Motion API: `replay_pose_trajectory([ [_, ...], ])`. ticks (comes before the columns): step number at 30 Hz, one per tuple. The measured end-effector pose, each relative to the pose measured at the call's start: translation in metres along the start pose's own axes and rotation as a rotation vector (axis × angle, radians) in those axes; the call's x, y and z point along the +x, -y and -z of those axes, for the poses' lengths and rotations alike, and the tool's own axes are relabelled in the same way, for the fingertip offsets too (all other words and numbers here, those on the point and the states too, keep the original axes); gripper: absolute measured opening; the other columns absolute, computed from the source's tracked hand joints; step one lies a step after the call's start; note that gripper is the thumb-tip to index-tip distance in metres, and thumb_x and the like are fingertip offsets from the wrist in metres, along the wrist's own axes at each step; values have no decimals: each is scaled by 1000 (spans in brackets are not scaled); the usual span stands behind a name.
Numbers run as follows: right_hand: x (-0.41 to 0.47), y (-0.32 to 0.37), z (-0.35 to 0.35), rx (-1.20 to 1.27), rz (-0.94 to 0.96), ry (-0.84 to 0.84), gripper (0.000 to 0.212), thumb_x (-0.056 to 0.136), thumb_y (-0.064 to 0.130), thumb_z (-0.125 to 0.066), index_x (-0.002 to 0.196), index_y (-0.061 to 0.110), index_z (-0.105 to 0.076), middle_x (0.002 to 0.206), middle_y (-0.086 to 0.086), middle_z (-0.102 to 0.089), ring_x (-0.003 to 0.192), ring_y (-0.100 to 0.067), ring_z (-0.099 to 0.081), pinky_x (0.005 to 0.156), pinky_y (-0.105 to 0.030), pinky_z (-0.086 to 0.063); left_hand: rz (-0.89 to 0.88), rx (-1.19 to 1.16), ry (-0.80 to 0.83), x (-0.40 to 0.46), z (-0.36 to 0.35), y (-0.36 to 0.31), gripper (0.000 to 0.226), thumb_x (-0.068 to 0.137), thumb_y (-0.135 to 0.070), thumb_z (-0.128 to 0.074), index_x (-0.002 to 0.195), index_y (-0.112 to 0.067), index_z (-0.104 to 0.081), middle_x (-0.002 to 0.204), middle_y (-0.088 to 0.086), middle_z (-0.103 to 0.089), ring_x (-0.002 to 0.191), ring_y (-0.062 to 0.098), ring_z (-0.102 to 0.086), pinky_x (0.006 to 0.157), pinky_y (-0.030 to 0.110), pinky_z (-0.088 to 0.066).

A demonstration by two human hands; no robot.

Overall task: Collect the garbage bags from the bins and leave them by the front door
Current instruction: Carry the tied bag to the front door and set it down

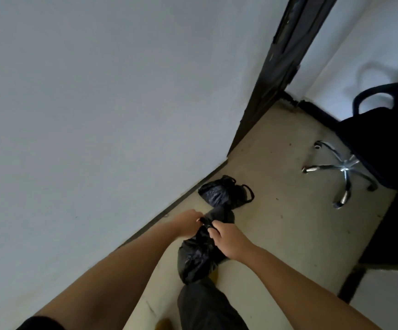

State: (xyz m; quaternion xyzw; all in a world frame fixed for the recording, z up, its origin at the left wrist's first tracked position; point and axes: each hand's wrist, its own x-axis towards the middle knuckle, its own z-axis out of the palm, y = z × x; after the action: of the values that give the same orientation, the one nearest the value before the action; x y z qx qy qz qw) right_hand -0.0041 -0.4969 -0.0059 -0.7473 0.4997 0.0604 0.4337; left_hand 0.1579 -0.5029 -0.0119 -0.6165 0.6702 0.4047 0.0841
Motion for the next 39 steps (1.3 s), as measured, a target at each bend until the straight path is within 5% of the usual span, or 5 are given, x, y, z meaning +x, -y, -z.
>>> replay_pose_trajectory([
  [7, 141, -43, -46, 92, -39, 119, 24, 101, 32, -34, 78, 31, -43, 69, 13, -42, 60, 1, -41, 65, -22, -37, 95, 136, 46, 114, 2, 76, 45, 89, -2, -38, 131, -16, -45, 127, 9, -55, 111, 26, -56, 84, 34, -49],
  [12, 215, -97, -102, -31, -17, 116, 26, 101, 34, -31, 87, 17, -45, 67, 7, -45, 59, -7, -45, 52, -20, -32, -68, 649, -128, 187, 9, 151, 33, 94, -12, -41, 126, -13, -48, 121, 8, -56, 115, 26, -51, 102, 38, -36],
  [18, 286, -162, -150, -149, 47, 53, 28, 101, 33, -30, 76, 23, -38, 65, 4, -44, 54, -7, -41, 52, -24, -32, -421, 1195, -353, 201, 11, 207, 15, 76, -4, -62, 64, -14, -60, 65, 2, -58, 68, 22, -59, 80, 31, -51],
  [27, 348, -237, -210, -432, 267, 60, 27, 101, 34, -29, 81, 19, -38, 65, 8, -38, 56, -11, -40, 46, -24, -23, -603, 1307, -676, 210, 3, 218, 19, 76, -3, -49, 60, -11, -55, 61, 6, -56, 62, 28, -57, 68, 31, -51],
  [39, 352, -259, -217, -572, 266, 23, 26, 101, 31, -31, 87, 15, -46, 78, 3, -47, 75, -20, -53, 58, -29, -33, -521, 1331, -662, 213, 9, 222, 21, 85, -13, -42, 74, -7, -59, 74, 11, -62, 77, 33, -59, 79, 38, -49],
])
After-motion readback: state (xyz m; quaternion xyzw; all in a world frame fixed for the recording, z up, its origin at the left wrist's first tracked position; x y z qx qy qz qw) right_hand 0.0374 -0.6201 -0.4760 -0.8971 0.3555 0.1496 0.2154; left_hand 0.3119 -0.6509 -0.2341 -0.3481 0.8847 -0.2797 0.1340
